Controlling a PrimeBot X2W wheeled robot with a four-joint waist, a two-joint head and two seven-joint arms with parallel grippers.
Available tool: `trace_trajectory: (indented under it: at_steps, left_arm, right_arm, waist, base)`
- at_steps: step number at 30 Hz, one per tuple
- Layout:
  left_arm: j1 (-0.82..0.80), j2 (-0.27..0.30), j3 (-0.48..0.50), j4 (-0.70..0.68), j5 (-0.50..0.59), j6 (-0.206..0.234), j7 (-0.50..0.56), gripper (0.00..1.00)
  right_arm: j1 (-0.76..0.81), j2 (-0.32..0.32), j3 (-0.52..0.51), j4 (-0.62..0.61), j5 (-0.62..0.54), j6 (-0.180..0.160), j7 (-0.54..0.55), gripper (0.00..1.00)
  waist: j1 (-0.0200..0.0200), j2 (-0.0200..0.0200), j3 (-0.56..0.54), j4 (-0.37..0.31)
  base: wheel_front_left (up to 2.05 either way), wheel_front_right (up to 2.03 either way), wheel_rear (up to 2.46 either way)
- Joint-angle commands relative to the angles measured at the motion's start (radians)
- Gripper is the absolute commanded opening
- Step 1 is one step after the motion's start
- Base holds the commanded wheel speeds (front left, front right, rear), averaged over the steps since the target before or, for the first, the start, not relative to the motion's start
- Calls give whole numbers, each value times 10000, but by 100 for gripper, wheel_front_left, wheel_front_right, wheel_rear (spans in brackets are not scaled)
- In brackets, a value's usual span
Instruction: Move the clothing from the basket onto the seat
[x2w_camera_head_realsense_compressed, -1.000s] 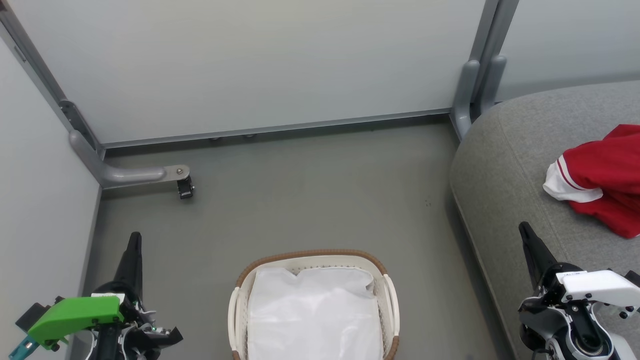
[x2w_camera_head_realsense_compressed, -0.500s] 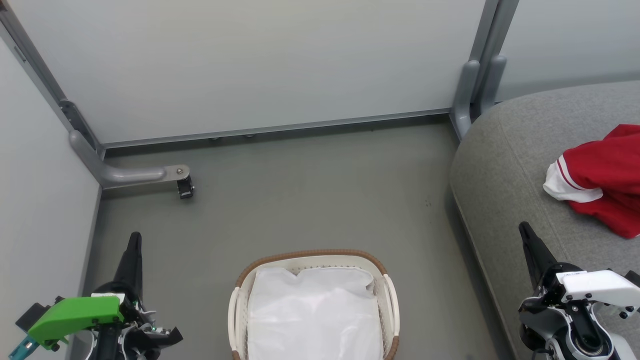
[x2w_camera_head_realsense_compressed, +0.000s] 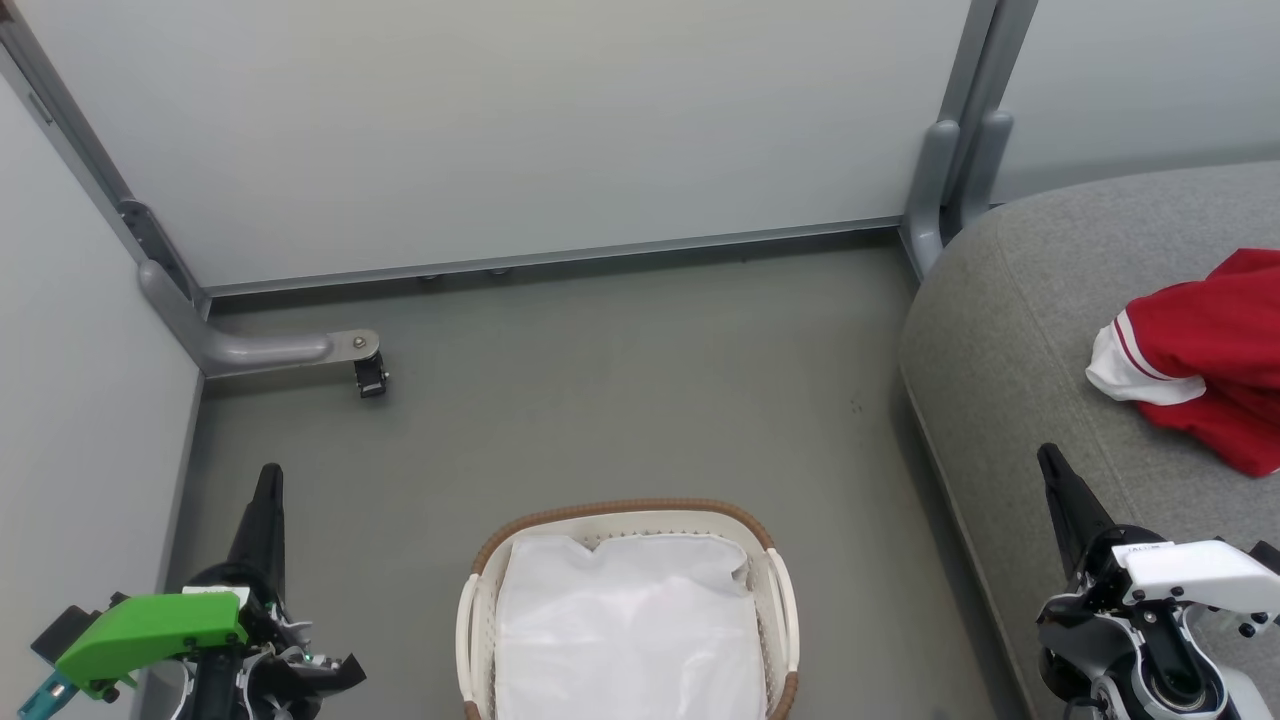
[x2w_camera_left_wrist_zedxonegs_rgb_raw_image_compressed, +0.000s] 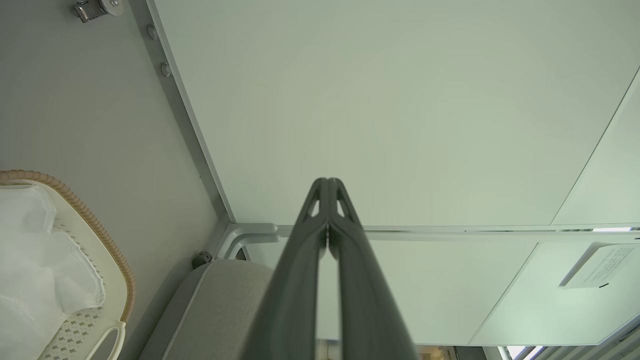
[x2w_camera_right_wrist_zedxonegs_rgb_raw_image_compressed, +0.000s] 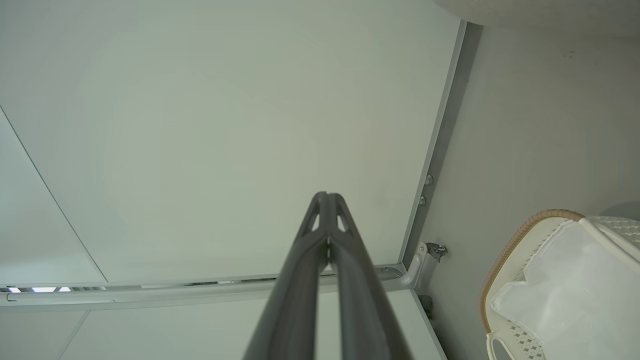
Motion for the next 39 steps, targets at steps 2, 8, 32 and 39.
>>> trace_trajectory:
  at_steps: [2,8,32,39]
  left_arm:
    - [-97,69,21,-15,-30,-54,33,0]
    - [-97,69,21,-15,-30,-54,34,0]
    - [-97,70,20,-15,-31,-55,32,0]
    - [-97,70,20,-15,-31,-55,32,0]
  right_arm:
    - [105,-59,-17,-28,37,-3,29,0]
    - [105,-60,-17,-28,38,-3,29,0]
    - [106,-60,-16,-27,38,-3,28,0]
    - [106,-60,-16,-27,38,-3,28,0]
  waist:
    - [0,-1,0,0]
    - [0,-1,0,0]
    - [0,-1,0,0]
    - [0,-1,0,0]
  base:
    - [0,0,0]
    - [0,0,0]
    - [0,0,0]
    - [0,0,0]
